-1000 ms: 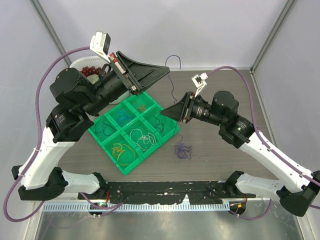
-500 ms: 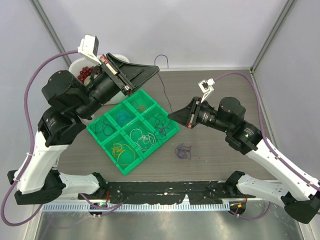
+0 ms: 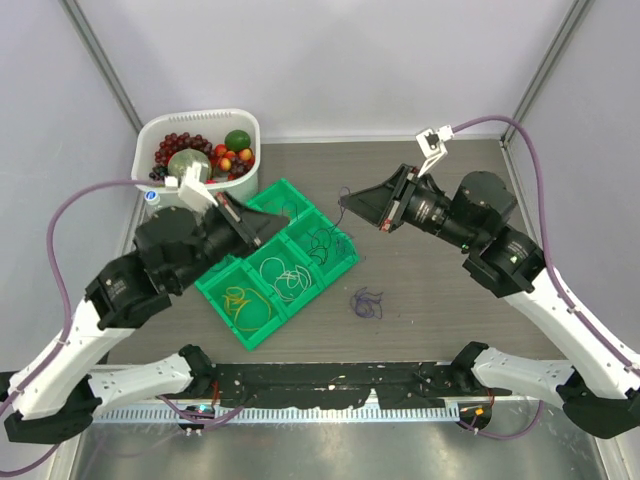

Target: Untangle the cables

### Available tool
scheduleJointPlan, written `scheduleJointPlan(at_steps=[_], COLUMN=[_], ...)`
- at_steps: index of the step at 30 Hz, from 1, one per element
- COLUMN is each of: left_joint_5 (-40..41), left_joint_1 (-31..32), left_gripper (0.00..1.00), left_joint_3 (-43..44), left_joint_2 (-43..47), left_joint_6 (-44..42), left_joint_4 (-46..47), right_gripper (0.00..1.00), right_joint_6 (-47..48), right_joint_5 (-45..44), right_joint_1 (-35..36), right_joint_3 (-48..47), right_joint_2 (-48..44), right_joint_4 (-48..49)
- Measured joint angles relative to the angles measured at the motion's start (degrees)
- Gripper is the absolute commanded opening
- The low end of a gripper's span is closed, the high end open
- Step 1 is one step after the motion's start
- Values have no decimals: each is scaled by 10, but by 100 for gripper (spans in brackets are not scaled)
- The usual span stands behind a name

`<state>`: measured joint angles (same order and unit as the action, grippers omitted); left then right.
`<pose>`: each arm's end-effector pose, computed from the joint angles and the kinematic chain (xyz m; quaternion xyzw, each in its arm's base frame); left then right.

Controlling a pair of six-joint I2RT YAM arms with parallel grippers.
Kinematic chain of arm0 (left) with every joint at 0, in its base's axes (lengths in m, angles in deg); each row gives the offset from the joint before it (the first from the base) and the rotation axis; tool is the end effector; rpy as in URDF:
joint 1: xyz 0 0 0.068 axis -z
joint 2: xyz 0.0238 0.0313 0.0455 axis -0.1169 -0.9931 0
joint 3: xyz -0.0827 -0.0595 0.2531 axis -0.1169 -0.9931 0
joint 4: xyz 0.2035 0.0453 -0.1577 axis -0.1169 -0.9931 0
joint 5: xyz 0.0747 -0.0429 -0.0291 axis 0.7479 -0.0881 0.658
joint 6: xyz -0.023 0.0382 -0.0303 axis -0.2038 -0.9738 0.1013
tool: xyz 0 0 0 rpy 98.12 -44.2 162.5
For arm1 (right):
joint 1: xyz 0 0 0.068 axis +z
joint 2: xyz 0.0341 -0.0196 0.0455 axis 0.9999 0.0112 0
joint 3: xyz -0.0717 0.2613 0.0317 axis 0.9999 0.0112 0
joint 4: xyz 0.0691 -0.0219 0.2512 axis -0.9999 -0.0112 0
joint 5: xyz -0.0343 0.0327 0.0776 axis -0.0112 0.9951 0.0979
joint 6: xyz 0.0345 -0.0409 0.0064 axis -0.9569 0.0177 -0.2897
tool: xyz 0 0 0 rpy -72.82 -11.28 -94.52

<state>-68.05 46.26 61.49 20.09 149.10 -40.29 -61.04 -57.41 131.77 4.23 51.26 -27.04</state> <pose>0.1002 -0.1184 0.4827 -0.1478 0.7362 -0.5058 0.4246 0.1477 0.1479 0.4650 -0.0921 0.6899 0.5539 0.4569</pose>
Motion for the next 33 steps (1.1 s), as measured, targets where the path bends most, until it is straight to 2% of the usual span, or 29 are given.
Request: scheduleJointPlan(at_steps=[3,4,5,7,10,13,15,17,21,23,25,27,33], left_joint_5=[10,11,12,12,7,0,-5,-12,-31,-38,-45,-52,-89], left_joint_1=[-1,-1,-1,-1,-1,-1,-1,-1,-1,-1,-1,-1,-1], left_gripper=[0,4,9,30,53,65,68,66,50,53,67,74,74], left_joint_3=[-85,-105,-111,-112,-106,-104,-110,-122,-138,-135,-127,-119,-68], left_joint_2=[30,31,28,10,-21,-26,-9,19,65,73,66,54,-13], left_joint_6=[10,11,9,-5,-56,-112,-143,-162,-191,-207,-224,-242,-304], left_joint_4=[-23,-35,-43,-54,-66,-72,-64,-52,-19,1,16,32,65], right_gripper=[1,1,1,1,1,1,1,1,1,1,1,1,1], right_joint_6=[15,21,26,35,45,52,56,59,64,67,70,73,77], right_joint_5=[-5,-7,-9,-14,-18,-19,-21,-21,-21,-19,-14,-9,12], right_joint_1=[0,0,0,0,0,0,0,0,0,-2,-3,-7,-16], right_joint_3=[-27,-34,-37,-39,-39,-38,-37,-36,-36,-36,-36,-36,-40], right_joint_2=[0,2,3,6,15,26,28,29,33,37,43,50,61], right_joint_4=[-12,-18,-22,-30,-49,-62,-67,-73,-81,-85,-88,-91,-111])
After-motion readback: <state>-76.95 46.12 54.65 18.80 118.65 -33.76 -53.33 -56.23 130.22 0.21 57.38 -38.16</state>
